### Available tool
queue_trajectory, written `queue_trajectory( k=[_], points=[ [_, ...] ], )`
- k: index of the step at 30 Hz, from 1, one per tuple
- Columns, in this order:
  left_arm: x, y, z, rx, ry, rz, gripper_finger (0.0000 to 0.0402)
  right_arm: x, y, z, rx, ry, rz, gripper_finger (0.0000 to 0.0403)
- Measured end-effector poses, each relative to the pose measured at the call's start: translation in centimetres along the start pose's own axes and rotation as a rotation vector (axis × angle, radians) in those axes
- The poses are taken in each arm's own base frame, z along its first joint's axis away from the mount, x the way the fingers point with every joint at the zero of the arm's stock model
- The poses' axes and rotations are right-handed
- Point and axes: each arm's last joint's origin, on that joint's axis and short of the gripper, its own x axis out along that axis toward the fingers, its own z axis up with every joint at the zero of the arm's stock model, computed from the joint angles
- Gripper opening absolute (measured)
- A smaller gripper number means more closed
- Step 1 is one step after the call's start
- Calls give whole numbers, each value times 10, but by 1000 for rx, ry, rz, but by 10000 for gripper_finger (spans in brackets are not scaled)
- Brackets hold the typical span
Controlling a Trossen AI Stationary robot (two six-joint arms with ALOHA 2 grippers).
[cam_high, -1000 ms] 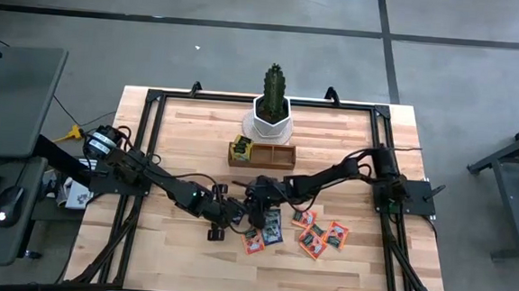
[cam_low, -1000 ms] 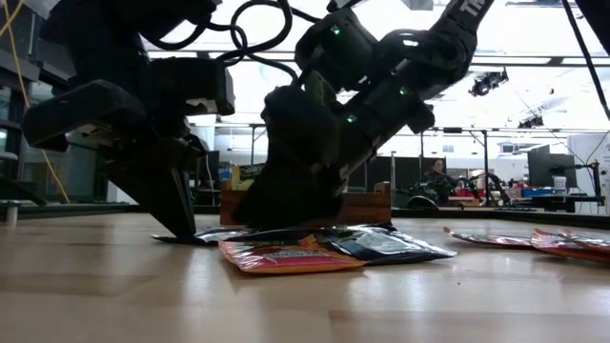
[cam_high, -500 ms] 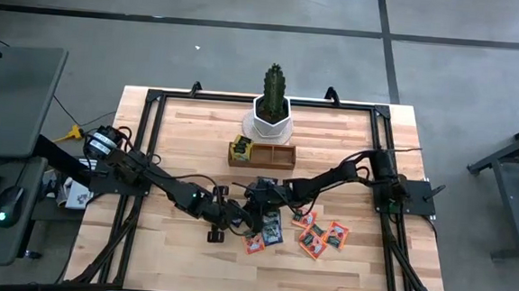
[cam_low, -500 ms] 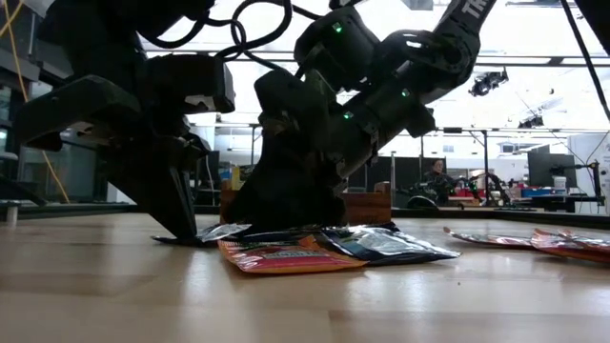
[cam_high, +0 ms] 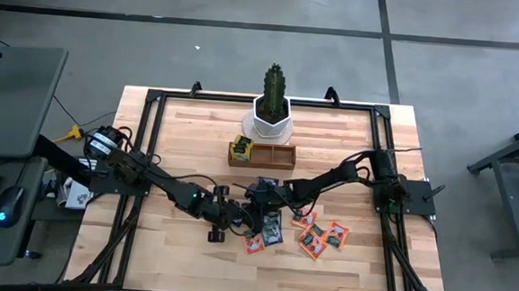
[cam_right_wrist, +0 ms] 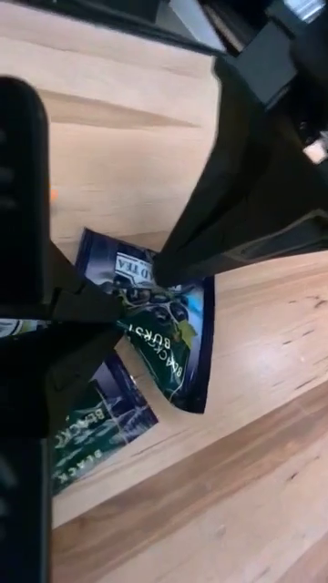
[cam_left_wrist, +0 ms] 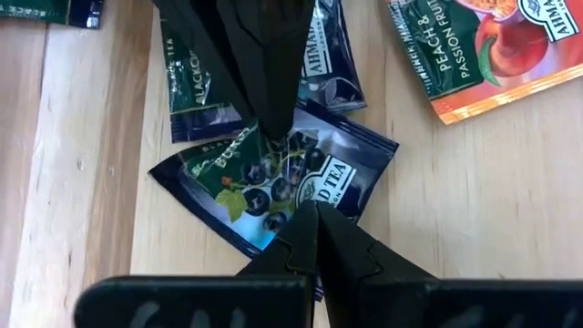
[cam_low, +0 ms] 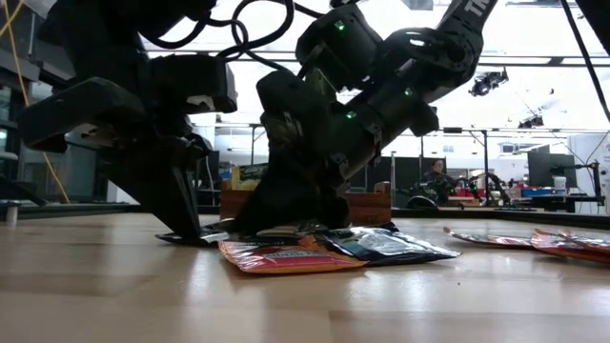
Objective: Pick & Place Tea
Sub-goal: Put the purple tea bag into the middle section of the wooden organizer
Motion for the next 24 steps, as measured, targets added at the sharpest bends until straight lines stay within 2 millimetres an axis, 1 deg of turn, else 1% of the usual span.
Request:
queue_trajectory(
  k=[5, 9, 11, 13, 17, 19, 21, 24],
  points=[
    [0, 0, 1, 2, -5, 3, 1, -6, 1, 6, -16, -16, -25, 2],
    [-12, 1, 5, 46, -24, -38, 13, -7, 1, 6, -24, -22, -39, 1],
    [-18, 5, 5, 41, -15, -39, 21, -8, 2, 8, -26, -32, -42, 1],
    [-29, 9, 2, 42, 16, -38, 27, -8, 1, 7, -39, -23, -58, 1],
    [-52, 23, 1, 41, 43, -1, 33, -9, 1, 8, -46, -36, -63, 1],
    [-64, 32, -5, 40, 89, 51, 33, -9, 1, 8, -54, -35, -64, 1],
    [-77, 38, -4, 26, 71, 75, 33, -9, 2, 8, -64, -36, -63, 0],
    [-93, 45, -8, 13, 62, 131, 33, -16, 6, 14, -90, -57, -62, 0]
  ],
)
